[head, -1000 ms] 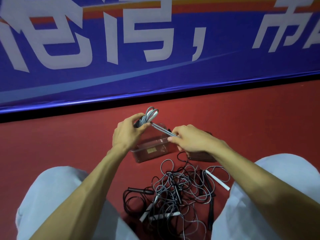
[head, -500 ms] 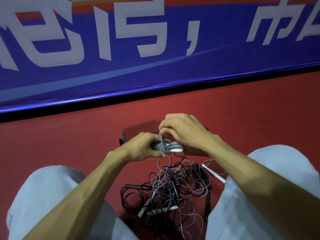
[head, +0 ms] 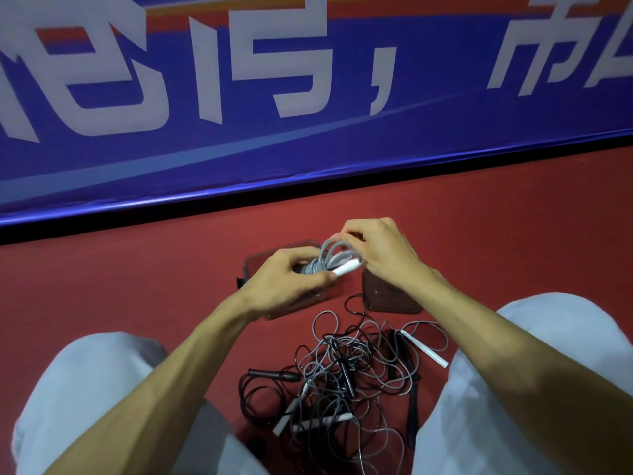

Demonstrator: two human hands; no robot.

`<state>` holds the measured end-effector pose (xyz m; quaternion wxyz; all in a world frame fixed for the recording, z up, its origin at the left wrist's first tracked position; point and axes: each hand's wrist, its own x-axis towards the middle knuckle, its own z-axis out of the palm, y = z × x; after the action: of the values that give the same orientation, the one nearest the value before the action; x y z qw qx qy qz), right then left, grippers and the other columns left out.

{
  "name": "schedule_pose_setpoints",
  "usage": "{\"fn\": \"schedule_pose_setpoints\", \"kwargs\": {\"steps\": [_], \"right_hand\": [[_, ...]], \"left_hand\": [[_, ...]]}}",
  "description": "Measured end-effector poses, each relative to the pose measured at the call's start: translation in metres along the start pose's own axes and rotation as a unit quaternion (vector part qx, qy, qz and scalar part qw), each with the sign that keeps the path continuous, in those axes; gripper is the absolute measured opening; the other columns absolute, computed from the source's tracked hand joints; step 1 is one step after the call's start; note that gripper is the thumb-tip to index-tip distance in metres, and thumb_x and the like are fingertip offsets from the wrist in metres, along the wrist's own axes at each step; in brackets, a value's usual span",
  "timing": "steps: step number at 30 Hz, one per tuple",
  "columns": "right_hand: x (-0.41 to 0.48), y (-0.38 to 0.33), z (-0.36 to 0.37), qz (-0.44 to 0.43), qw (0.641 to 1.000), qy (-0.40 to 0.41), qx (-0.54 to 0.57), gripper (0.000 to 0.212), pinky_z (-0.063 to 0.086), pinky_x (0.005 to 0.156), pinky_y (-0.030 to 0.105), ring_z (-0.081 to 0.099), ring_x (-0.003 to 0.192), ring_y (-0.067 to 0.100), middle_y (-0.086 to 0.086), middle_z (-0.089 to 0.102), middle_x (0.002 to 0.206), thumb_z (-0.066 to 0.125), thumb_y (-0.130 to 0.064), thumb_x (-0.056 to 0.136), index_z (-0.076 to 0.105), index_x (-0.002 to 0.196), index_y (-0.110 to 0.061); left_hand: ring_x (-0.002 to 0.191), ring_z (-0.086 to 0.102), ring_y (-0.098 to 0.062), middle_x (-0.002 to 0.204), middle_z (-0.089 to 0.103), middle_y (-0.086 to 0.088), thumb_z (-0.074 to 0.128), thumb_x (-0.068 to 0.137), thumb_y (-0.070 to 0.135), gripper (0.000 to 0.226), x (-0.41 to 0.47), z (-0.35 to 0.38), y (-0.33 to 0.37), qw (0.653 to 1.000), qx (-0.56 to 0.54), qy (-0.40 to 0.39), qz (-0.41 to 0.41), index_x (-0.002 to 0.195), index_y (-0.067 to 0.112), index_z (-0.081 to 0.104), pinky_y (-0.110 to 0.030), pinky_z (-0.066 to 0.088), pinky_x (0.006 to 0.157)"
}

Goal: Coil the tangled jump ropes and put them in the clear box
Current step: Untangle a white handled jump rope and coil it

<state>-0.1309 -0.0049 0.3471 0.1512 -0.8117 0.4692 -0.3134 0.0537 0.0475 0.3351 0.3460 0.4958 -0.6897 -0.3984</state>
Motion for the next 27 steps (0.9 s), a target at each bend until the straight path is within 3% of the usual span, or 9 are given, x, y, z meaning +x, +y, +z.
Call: {"fn": "schedule_pose_setpoints", "kwargs": {"steps": [5, 7, 9, 12, 14, 18, 20, 23, 27], "right_hand": [[0.0, -0.001, 0.0, 0.041, 0.996, -0.06, -0.049, 0.04, 0.042, 0.059, 0.038, 0.051, 0.058, 0.03, 0.005, 0.051, 0.059, 0.039, -0.012, 0.097, 0.038, 0.059, -0.024], [0.002, -0.007, 0.002, 0.063, 0.994, -0.089, -0.009, 0.042, 0.041, 0.058, 0.034, 0.052, 0.055, 0.021, 0.003, 0.056, 0.059, 0.041, -0.02, 0.1, 0.047, 0.058, -0.022], [0.001, -0.014, 0.005, 0.089, 0.986, -0.118, 0.079, 0.045, 0.037, 0.048, 0.026, 0.048, 0.04, 0.007, -0.002, 0.053, 0.051, 0.04, -0.021, 0.1, 0.056, 0.058, -0.017], [-0.004, -0.022, 0.007, 0.095, 0.962, -0.16, 0.201, 0.047, 0.031, 0.035, 0.018, 0.04, 0.029, 0.009, 0.003, 0.043, 0.047, 0.034, -0.025, 0.104, 0.061, 0.073, -0.003], [-0.006, -0.022, 0.007, 0.08, 0.96, -0.184, 0.193, 0.045, 0.041, 0.04, 0.019, 0.05, 0.036, 0.011, 0.004, 0.054, 0.054, 0.035, -0.029, 0.104, 0.063, 0.089, 0.002], [-0.008, -0.02, 0.008, 0.0, 0.984, -0.157, 0.084, 0.032, 0.054, 0.077, 0.03, 0.068, 0.069, 0.013, 0.0, 0.073, 0.077, 0.044, -0.026, 0.101, 0.071, 0.093, -0.01], [-0.01, -0.022, 0.011, 0.007, 0.977, -0.128, 0.171, 0.014, 0.057, 0.071, 0.033, 0.069, 0.065, 0.015, 0.001, 0.073, 0.077, 0.053, -0.017, 0.098, 0.061, 0.109, -0.016], [-0.009, -0.025, 0.011, -0.007, 0.95, -0.111, 0.291, 0.026, 0.056, 0.068, 0.036, 0.067, 0.068, 0.021, 0.006, 0.071, 0.082, 0.05, -0.004, 0.098, 0.054, 0.115, -0.023], [-0.006, -0.026, 0.011, -0.047, 0.918, -0.108, 0.379, 0.035, 0.056, 0.07, 0.032, 0.065, 0.078, 0.018, 0.013, 0.068, 0.099, 0.043, 0.006, 0.097, 0.05, 0.126, -0.013]], "left_hand": [[0.075, 0.065, -0.006, 0.09, 0.072, 0.001, 0.068, 0.088, 0.01, 0.036, 0.0, -0.002, 0.008, 0.988, -0.128, 0.082, -0.005, 0.113, 0.037, 0.065, -0.018, 0.051, 0.069], [0.077, 0.063, 0.0, 0.092, 0.071, 0.009, 0.063, 0.09, 0.007, 0.042, 0.0, 0.0, 0.011, 0.981, -0.168, 0.093, -0.001, 0.122, 0.035, 0.062, -0.013, 0.05, 0.069], [0.078, 0.063, 0.002, 0.089, 0.071, 0.013, 0.059, 0.091, 0.005, 0.031, -0.001, -0.001, 0.015, 0.976, -0.191, 0.109, 0.003, 0.111, 0.027, 0.069, -0.012, 0.048, 0.069], [0.071, 0.062, -0.017, 0.082, 0.07, -0.001, 0.06, 0.093, 0.013, 0.017, -0.001, -0.004, 0.017, 0.969, -0.214, 0.119, -0.022, 0.101, 0.02, 0.072, -0.022, 0.05, 0.057], [0.062, 0.056, -0.027, 0.079, 0.067, -0.01, 0.061, 0.093, 0.02, 0.014, 0.0, -0.006, 0.015, 0.964, -0.218, 0.146, -0.052, 0.101, 0.018, 0.072, -0.024, 0.047, 0.045], [0.052, 0.053, -0.009, 0.064, 0.062, 0.004, 0.061, 0.093, 0.018, 0.011, 0.005, -0.012, 0.011, 0.939, -0.25, 0.22, -0.091, 0.094, 0.017, 0.072, -0.02, 0.044, 0.046], [0.053, 0.053, -0.008, 0.062, 0.063, 0.007, 0.062, 0.093, 0.02, 0.01, 0.006, -0.016, 0.008, 0.936, -0.246, 0.228, -0.108, 0.091, 0.021, 0.073, -0.022, 0.045, 0.051], [0.063, 0.056, -0.012, 0.071, 0.066, 0.002, 0.063, 0.092, 0.019, 0.011, 0.007, -0.018, 0.005, 0.933, -0.26, 0.216, -0.125, 0.09, 0.02, 0.073, -0.024, 0.047, 0.058], [0.069, 0.06, -0.016, 0.084, 0.067, -0.007, 0.061, 0.093, 0.02, 0.016, 0.006, -0.017, 0.004, 0.935, -0.278, 0.174, -0.137, 0.103, 0.015, 0.072, -0.023, 0.051, 0.055]]}}
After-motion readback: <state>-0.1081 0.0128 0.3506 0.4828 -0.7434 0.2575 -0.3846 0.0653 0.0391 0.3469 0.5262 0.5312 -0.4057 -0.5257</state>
